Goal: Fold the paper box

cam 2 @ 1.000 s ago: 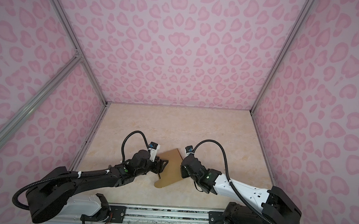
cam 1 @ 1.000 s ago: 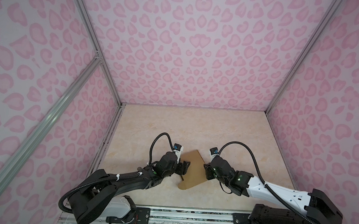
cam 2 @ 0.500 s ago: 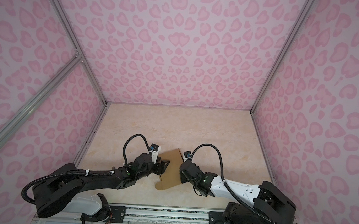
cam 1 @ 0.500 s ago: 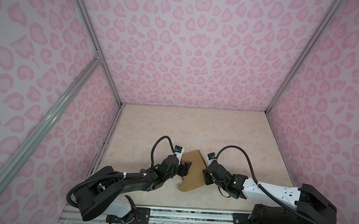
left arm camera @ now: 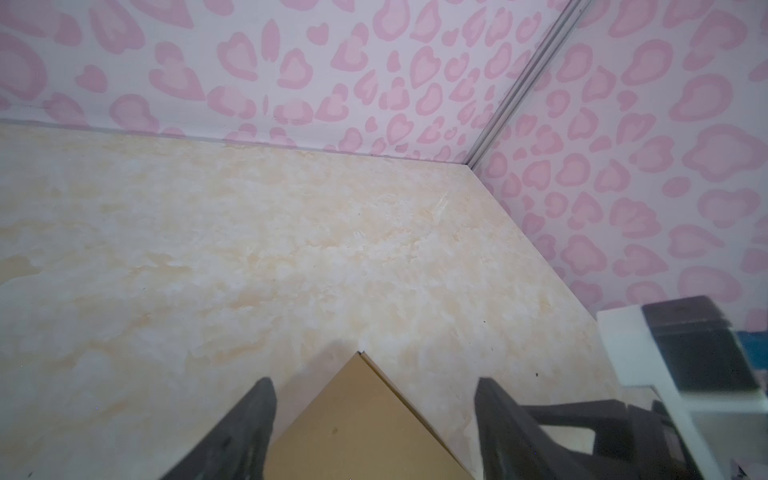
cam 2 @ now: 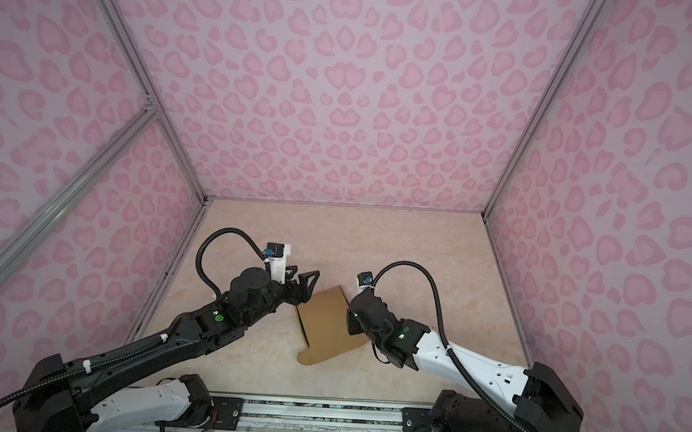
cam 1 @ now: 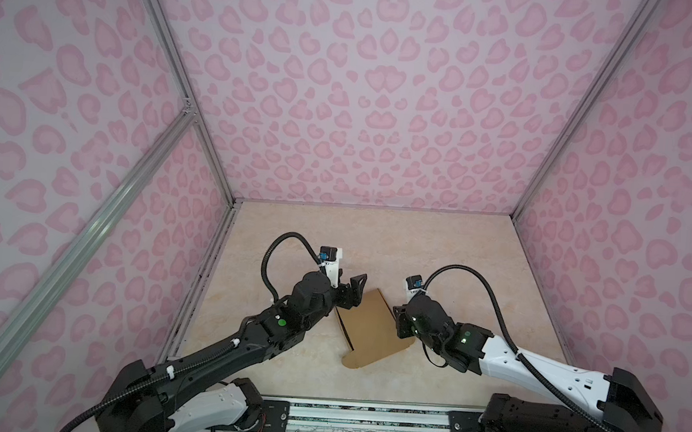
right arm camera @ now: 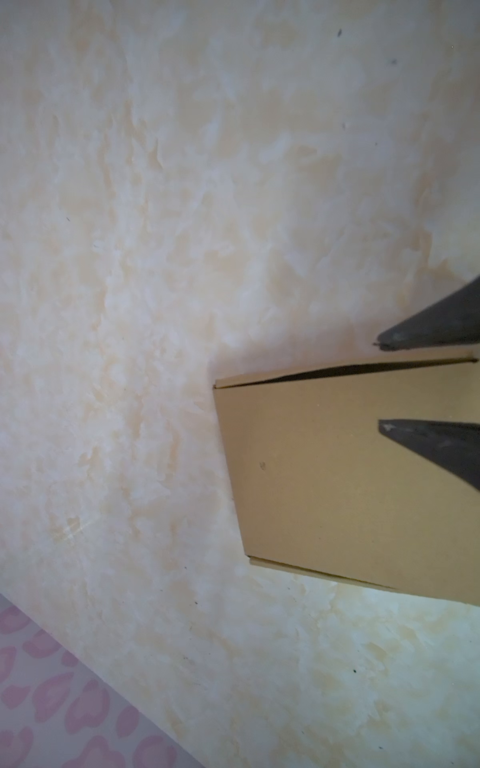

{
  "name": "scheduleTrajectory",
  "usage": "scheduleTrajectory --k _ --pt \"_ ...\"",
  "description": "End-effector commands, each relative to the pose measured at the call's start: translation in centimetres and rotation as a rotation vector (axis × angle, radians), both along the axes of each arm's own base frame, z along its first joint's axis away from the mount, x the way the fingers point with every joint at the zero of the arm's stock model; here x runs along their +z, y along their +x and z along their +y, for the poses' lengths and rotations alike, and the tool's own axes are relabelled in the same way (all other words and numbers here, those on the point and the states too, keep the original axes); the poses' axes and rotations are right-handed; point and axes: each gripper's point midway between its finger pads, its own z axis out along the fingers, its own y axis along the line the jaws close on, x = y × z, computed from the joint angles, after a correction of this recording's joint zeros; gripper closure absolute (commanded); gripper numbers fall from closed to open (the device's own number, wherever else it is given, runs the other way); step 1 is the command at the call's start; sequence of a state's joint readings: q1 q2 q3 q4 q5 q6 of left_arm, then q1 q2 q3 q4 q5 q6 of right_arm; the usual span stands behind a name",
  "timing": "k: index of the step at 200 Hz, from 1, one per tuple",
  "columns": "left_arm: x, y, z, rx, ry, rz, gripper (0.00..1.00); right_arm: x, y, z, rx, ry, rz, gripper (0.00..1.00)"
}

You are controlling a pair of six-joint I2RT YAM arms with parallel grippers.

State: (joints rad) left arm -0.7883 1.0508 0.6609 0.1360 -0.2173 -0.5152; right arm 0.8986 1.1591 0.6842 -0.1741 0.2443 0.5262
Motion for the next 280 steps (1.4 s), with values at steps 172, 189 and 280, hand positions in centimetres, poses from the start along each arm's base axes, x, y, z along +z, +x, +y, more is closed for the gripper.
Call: scheduleTrajectory --k 172,189,280 --pt "-16.2 -7.5 3.8 0.152 -0.163 0.523 0.23 -8.0 -0.8 2.0 0.155 -0.156 0.179 0.71" --pt "-16.5 -7.5 3.5 0.152 -0.163 0.531 0.23 -8.2 -1.1 2.1 0.151 -0.181 0.178 0.71" --pt "-16.0 -6.5 2.1 0.135 -0.163 0.52 0.37 -6.2 -0.6 2.9 0.177 -0.115 0.186 0.68"
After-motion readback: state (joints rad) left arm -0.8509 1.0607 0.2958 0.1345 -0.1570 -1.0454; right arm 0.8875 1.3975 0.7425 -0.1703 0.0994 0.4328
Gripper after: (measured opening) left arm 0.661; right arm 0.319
